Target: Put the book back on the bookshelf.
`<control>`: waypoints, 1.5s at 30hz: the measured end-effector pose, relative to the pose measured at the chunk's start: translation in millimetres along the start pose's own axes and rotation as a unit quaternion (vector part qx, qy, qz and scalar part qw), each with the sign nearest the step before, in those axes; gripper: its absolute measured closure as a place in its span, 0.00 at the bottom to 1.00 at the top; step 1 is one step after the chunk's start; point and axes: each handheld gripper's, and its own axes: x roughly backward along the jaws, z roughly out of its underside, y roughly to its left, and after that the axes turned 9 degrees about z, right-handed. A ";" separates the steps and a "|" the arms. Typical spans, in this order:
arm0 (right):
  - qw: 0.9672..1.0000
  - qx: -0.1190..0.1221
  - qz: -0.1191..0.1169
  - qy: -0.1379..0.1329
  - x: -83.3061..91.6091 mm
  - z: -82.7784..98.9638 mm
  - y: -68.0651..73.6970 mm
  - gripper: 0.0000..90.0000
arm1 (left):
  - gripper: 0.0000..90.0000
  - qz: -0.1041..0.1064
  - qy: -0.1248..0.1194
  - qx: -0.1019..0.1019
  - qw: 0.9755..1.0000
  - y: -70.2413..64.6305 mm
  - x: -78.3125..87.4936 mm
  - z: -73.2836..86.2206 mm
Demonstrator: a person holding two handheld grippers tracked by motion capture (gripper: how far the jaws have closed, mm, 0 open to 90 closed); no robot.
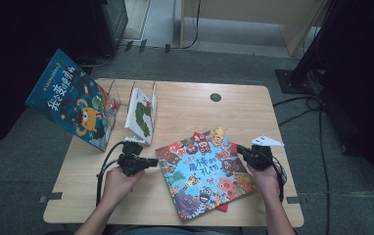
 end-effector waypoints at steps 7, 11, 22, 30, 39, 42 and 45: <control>1.000 0.013 -0.003 0.010 19.5 19.1 4.8 0.99 | 0.97 -0.006 0.016 -0.017 1.000 5.6 -5.1 -11.0; 1.000 0.019 -0.003 0.013 34.7 31.6 4.3 0.99 | 0.96 -0.009 0.016 -0.021 1.000 9.5 -5.1 -15.9; 0.999 0.030 -0.017 0.035 63.2 65.7 7.5 0.99 | 0.95 0.006 0.000 -0.009 1.000 15.5 0.2 -20.7; 0.999 0.021 -0.008 0.036 79.6 79.0 6.4 0.99 | 0.94 0.009 0.004 -0.014 1.000 12.5 -3.8 -23.7; 0.999 0.015 0.005 0.041 90.3 86.7 6.6 1.00 | 0.93 0.013 0.006 -0.011 1.000 13.0 -8.9 -24.9; 0.997 0.025 0.006 0.067 92.0 91.1 7.4 1.00 | 0.93 0.011 0.009 -0.011 1.000 14.3 -9.7 -25.4; 0.998 0.009 -0.003 0.065 90.3 90.4 4.6 1.00 | 0.93 0.006 0.013 -0.011 1.000 15.8 -11.8 -25.9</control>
